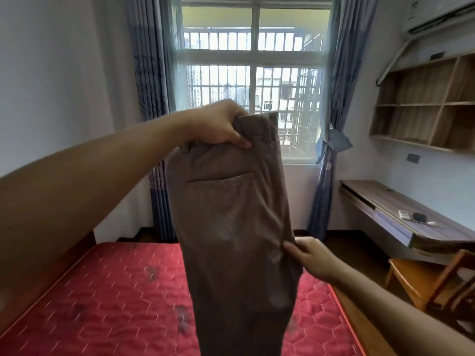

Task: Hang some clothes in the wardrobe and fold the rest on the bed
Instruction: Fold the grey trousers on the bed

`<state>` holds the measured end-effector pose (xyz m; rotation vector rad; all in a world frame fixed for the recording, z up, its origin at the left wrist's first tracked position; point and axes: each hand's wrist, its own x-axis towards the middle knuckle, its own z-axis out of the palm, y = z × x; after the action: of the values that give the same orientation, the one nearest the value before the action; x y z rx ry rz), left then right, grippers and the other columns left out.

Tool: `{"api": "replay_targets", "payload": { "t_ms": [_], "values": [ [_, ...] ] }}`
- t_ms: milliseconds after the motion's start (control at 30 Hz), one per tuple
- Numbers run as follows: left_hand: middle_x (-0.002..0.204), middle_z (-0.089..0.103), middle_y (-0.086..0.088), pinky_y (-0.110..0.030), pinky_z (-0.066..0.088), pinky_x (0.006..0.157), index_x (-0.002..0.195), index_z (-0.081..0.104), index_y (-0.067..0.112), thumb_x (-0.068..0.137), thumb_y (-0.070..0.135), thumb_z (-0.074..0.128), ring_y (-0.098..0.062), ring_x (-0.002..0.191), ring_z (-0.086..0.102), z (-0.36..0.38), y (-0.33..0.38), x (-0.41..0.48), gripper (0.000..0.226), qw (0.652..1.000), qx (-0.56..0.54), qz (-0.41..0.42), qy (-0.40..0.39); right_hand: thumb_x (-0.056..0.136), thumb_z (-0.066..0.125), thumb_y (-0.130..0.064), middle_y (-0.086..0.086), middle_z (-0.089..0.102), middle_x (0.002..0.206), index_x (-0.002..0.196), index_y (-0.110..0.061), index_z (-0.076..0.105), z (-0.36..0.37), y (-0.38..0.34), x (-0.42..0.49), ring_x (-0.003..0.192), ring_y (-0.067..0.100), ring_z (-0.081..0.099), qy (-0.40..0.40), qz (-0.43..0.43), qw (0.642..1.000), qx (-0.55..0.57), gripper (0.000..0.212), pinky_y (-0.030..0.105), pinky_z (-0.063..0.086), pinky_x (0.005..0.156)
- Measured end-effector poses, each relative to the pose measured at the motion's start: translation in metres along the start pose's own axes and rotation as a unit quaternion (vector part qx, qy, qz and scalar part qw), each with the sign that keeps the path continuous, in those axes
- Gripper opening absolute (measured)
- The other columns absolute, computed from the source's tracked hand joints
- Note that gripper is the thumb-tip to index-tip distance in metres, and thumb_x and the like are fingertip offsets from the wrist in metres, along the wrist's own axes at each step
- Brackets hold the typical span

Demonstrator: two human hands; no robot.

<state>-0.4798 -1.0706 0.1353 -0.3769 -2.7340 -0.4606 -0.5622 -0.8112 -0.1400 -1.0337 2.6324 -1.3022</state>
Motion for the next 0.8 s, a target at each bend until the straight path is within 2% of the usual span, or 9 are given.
{"api": "replay_targets", "payload": {
  "t_ms": [100,233,333,433,533,600,667,733,800],
  "values": [
    [0.088,0.075,0.007,-0.017,0.053,0.064,0.095,0.074,0.019,0.077,0.027,0.086,-0.006,0.082,0.069,-0.009,-0.004,-0.002,0.023,1.000,0.011,-0.012,0.010,0.104,0.053,-0.032,-0.002,0.076,0.089,0.094,-0.018,0.074,0.016,0.011,-0.002,0.086,0.018,0.071,0.036,0.008,0.999,0.032,0.027,0.051,0.054,0.084],
    [0.088,0.075,0.009,-0.027,0.057,0.075,0.096,0.074,0.023,0.077,0.030,0.086,-0.007,0.084,0.070,-0.026,-0.010,-0.007,0.024,0.999,0.017,-0.030,0.032,0.105,0.051,-0.031,0.004,0.066,0.073,0.081,-0.013,0.066,0.033,0.004,0.005,0.070,0.022,0.067,0.094,0.009,0.996,0.003,0.034,0.051,0.058,0.070],
    [0.085,0.075,0.012,-0.032,0.059,0.078,0.095,0.075,0.025,0.076,0.031,0.086,-0.005,0.081,0.070,-0.038,-0.022,-0.015,0.023,0.999,0.018,-0.039,0.029,0.104,0.054,-0.028,0.001,0.062,0.066,0.075,-0.020,0.067,0.042,0.006,0.006,0.057,0.013,0.062,0.126,0.027,0.987,0.094,0.033,0.044,0.061,0.055],
    [0.088,0.076,0.014,-0.036,0.059,0.081,0.096,0.075,0.028,0.077,0.031,0.086,-0.005,0.083,0.071,-0.047,-0.033,-0.027,0.022,0.998,0.019,-0.049,0.026,0.105,0.052,-0.025,0.008,0.067,0.069,0.083,-0.012,0.071,0.048,0.006,0.013,0.062,0.018,0.065,0.125,0.039,0.971,0.200,0.032,0.047,0.061,0.063],
    [0.093,0.077,0.013,-0.035,0.059,0.082,0.101,0.076,0.030,0.079,0.029,0.084,-0.004,0.086,0.072,-0.057,-0.044,-0.038,0.024,0.998,-0.002,-0.060,0.023,0.105,0.053,-0.024,0.015,0.073,0.086,0.092,-0.008,0.076,0.049,0.008,0.023,0.078,0.023,0.070,0.148,0.078,0.925,0.343,0.030,0.043,0.061,0.073],
    [0.096,0.077,0.013,-0.033,0.059,0.082,0.105,0.076,0.030,0.080,0.029,0.084,-0.005,0.088,0.072,-0.057,-0.048,-0.042,0.026,0.998,-0.016,-0.058,0.019,0.101,0.059,-0.023,0.012,0.074,0.089,0.096,-0.010,0.077,0.046,0.005,0.031,0.080,0.023,0.069,0.168,0.105,0.882,0.427,0.022,0.037,0.060,0.072],
    [0.098,0.077,0.011,-0.033,0.058,0.082,0.106,0.076,0.029,0.079,0.028,0.084,-0.007,0.090,0.073,-0.056,-0.050,-0.044,0.028,0.998,-0.026,-0.054,0.023,0.096,0.067,-0.021,0.011,0.072,0.089,0.105,-0.015,0.074,0.040,0.000,0.037,0.079,0.023,0.068,0.153,0.132,0.835,0.512,0.013,0.034,0.058,0.069],
    [0.097,0.077,0.012,-0.033,0.058,0.083,0.104,0.076,0.029,0.079,0.028,0.084,-0.006,0.089,0.073,-0.055,-0.052,-0.045,0.026,0.998,-0.030,-0.054,0.028,0.092,0.069,-0.013,0.010,0.073,0.089,0.107,-0.013,0.072,0.035,-0.004,0.040,0.076,0.022,0.067,0.121,0.145,0.819,0.542,0.016,0.033,0.056,0.064],
    [0.096,0.077,0.012,-0.033,0.058,0.082,0.102,0.077,0.031,0.079,0.028,0.084,-0.006,0.089,0.073,-0.055,-0.054,-0.048,0.023,0.997,-0.040,-0.058,0.032,0.092,0.064,-0.004,0.012,0.073,0.089,0.102,-0.008,0.073,0.032,-0.006,0.039,0.076,0.024,0.066,0.133,0.152,0.804,0.560,0.014,0.033,0.054,0.064]
  ]
}}
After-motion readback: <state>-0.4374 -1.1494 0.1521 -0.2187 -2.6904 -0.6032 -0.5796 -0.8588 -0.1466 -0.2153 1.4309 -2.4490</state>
